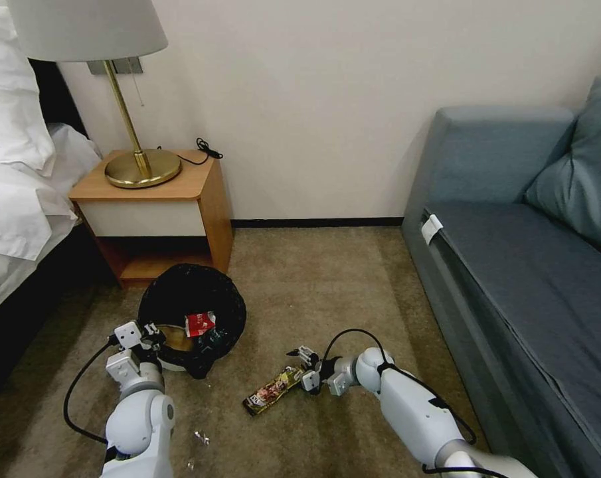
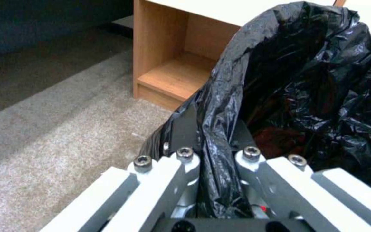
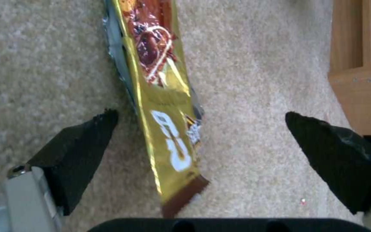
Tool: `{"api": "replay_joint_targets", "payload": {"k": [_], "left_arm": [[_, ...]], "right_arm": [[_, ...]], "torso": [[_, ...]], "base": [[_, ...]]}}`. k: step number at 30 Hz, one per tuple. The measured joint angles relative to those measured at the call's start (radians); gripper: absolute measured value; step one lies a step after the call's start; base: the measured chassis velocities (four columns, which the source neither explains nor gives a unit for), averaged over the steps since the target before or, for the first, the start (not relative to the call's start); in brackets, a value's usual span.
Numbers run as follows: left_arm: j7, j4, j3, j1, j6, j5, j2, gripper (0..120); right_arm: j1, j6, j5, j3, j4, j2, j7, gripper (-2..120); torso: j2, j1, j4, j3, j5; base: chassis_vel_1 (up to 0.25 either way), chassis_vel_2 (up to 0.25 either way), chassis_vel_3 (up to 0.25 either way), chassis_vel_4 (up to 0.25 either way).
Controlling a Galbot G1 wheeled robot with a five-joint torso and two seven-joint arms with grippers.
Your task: Pick up the trash bin, then pick up the garbage on the floor and place it into the trash bin.
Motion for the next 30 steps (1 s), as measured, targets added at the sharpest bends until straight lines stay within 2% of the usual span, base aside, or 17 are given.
{"api": "replay_joint_targets", "payload": {"k": [2, 4, 8, 10, 13, 14, 15, 17, 18, 20, 21, 23, 28, 30], "left_arm": [[0.000, -0.002, -0.001, 0.001, 0.000, -0.001, 0.000, 4], [0.000, -0.004, -0.006, 0.002, 0.000, -0.002, 0.001, 4], [0.001, -0.007, -0.007, 0.004, -0.001, -0.003, 0.001, 4], [0.001, -0.010, -0.008, 0.006, -0.001, -0.003, 0.001, 4], [0.001, -0.011, -0.008, 0.006, -0.001, -0.003, 0.001, 4], [0.002, -0.012, -0.008, 0.005, -0.001, -0.003, 0.001, 4], [0.002, -0.012, -0.008, 0.005, -0.001, -0.003, 0.001, 4], [0.002, -0.012, -0.009, 0.002, -0.001, -0.004, 0.001, 4], [0.002, -0.012, -0.009, 0.002, -0.001, -0.004, 0.001, 4], [0.002, -0.012, -0.009, 0.002, -0.001, -0.004, 0.001, 4], [0.002, -0.012, -0.009, 0.002, -0.001, -0.004, 0.001, 4], [0.002, -0.009, -0.009, 0.001, -0.001, -0.004, 0.002, 4], [0.002, -0.006, -0.010, -0.001, -0.001, -0.005, 0.002, 4], [0.002, -0.006, -0.010, -0.001, -0.001, -0.005, 0.003, 4]], "right_arm": [[-0.003, -0.004, -0.001, 0.000, -0.012, 0.003, 0.021, 94], [-0.008, -0.007, 0.001, -0.002, -0.030, 0.009, 0.051, 82], [-0.009, -0.007, 0.001, -0.004, -0.035, 0.012, 0.054, 73], [-0.009, -0.007, 0.003, -0.005, -0.041, 0.013, 0.054, 61], [-0.009, -0.007, 0.004, -0.007, -0.043, 0.013, 0.054, 56], [-0.009, -0.008, 0.006, -0.007, -0.044, 0.014, 0.055, 48], [-0.009, -0.008, 0.006, -0.007, -0.044, 0.014, 0.055, 48], [-0.010, -0.011, 0.008, -0.007, -0.045, 0.014, 0.059, 35], [-0.010, -0.011, 0.008, -0.007, -0.045, 0.014, 0.059, 35], [-0.015, -0.011, 0.013, -0.007, -0.047, 0.013, 0.065, 25], [-0.015, -0.011, 0.013, -0.007, -0.047, 0.013, 0.065, 25], [-0.016, -0.011, 0.023, -0.005, -0.046, 0.014, 0.069, 11], [-0.016, -0.011, 0.028, -0.004, -0.038, 0.012, 0.070, 0], [-0.018, -0.010, 0.030, -0.004, -0.035, 0.011, 0.071, 0]], "torso": [[0.000, 0.000, -0.0002, 0.000, -0.0007], [0.000, 0.000, -0.0004, 0.000, -0.0004], [0.000, 0.000, -0.0003, 0.000, -0.0001], [0.000, 0.000, 0.0000, 0.000, -0.0002], [0.000, 0.000, -0.0001, 0.000, 0.0000], [0.000, 0.000, 0.0002, 0.000, 0.0003], [0.000, 0.000, 0.0002, 0.000, 0.0003], [0.000, 0.000, 0.0008, 0.000, 0.0005], [0.000, 0.000, 0.0008, 0.000, 0.0005], [0.000, 0.000, 0.0004, 0.000, 0.0005], [0.000, 0.000, 0.0004, 0.000, 0.0005], [0.000, 0.000, 0.0002, 0.000, 0.0001], [0.000, 0.000, 0.0003, 0.000, 0.0002], [0.000, 0.000, 0.0003, 0.000, 0.0001]], "base": [[0.000, 0.000, 0.000, 0.000], [0.000, 0.000, 0.000, 0.000], [0.000, 0.000, 0.000, 0.000], [0.000, 0.000, 0.000, 0.000], [0.000, 0.000, 0.000, 0.000], [0.000, 0.000, 0.000, 0.000], [0.000, 0.000, 0.000, 0.000], [0.000, 0.000, 0.000, 0.000], [0.000, 0.000, 0.000, 0.000], [0.000, 0.000, 0.000, 0.000], [0.000, 0.000, 0.000, 0.000], [0.000, 0.000, 0.000, 0.000], [0.000, 0.000, 0.000, 0.000], [0.000, 0.000, 0.000, 0.000]]}}
